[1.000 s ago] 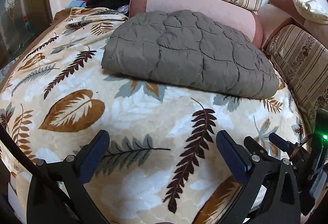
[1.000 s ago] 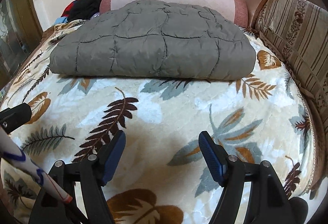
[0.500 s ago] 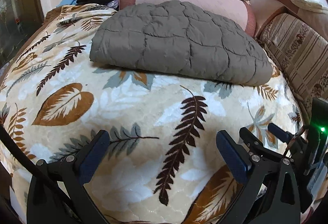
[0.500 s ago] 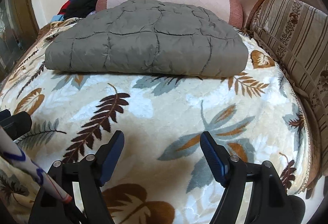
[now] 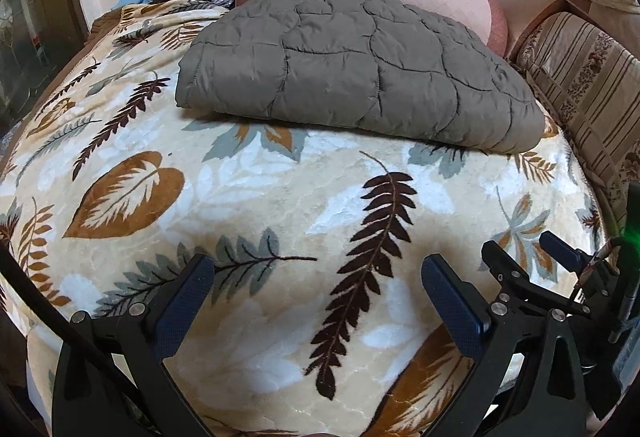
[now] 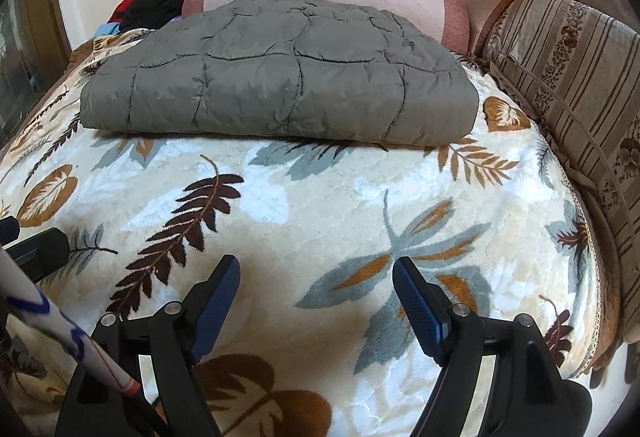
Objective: Fold large clothes
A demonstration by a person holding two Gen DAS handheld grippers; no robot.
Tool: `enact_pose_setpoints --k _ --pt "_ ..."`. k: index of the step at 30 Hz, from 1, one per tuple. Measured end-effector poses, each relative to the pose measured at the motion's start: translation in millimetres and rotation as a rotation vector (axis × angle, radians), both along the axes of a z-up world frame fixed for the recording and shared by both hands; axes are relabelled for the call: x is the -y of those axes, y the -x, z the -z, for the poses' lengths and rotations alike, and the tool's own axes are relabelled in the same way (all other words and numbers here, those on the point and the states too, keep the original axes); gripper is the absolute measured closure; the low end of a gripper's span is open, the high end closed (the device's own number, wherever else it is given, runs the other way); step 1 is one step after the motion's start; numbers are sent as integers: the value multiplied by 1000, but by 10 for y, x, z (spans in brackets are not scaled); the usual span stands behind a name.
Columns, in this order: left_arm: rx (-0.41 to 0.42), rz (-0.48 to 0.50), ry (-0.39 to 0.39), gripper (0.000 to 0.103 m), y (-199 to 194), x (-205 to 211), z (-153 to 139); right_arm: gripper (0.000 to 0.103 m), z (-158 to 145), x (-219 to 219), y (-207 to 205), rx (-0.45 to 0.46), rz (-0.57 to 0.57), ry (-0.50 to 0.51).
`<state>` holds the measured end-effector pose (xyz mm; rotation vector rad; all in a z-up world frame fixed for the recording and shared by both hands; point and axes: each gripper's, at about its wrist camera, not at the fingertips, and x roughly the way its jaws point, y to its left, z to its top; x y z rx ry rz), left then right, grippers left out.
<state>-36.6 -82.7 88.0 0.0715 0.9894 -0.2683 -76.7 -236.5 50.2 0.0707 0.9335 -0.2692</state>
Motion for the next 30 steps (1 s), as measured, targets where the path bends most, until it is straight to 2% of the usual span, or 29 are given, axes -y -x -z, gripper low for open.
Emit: enact_pose_setpoints --k 10,18,30 --pt "0 8 -6 0 -4 7 32 19 69 -20 -32 -20 -8 12" --pt "54 -4 -67 0 8 15 72 18 130 -35 -46 -40 -10 16" --pt "19 -3 -50 0 -34 2 154 17 177 -50 -80 -52 -16 25"
